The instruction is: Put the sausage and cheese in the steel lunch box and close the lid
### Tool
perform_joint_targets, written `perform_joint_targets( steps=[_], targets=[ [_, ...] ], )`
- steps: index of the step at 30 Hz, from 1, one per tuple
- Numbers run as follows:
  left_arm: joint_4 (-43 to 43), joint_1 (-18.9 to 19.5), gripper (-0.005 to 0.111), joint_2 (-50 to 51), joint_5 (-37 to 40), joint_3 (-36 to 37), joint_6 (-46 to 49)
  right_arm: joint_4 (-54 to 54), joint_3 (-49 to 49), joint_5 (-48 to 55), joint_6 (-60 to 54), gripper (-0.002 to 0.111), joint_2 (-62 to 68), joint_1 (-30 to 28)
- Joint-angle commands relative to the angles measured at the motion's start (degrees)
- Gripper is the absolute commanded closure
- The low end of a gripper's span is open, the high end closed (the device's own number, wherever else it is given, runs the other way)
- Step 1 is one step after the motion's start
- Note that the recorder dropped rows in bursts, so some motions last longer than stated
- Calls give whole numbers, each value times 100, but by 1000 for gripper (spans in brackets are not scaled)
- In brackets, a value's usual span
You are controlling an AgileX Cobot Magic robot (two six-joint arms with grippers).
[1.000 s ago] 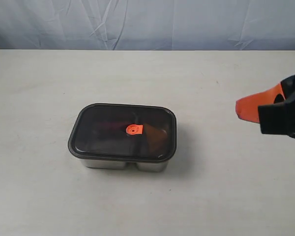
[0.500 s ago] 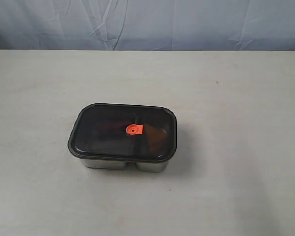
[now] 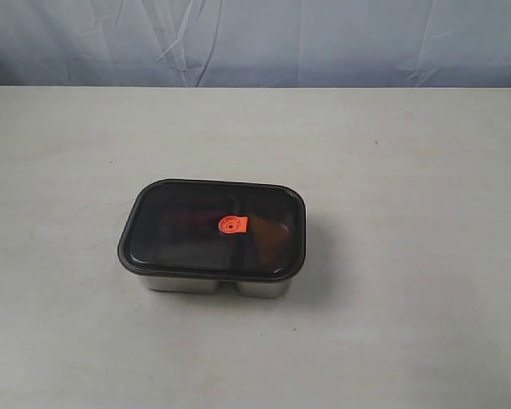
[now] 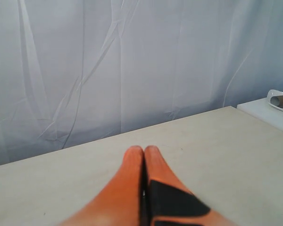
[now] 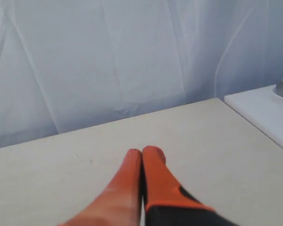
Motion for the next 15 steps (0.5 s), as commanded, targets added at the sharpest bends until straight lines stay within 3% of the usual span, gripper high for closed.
perform_joint_targets(
  steps=[1,6,15],
  targets=[
    [53,2,107,-34,-18,20,-22,-182,875,-455,-51,109,-411,-252],
    [53,2,107,-34,-18,20,-22,-223,1444,-982,-40,109,-430,-288],
    [53,2,107,-34,-18,20,-22,-689,2064,-1049,-40,109,-430,-288]
  ],
)
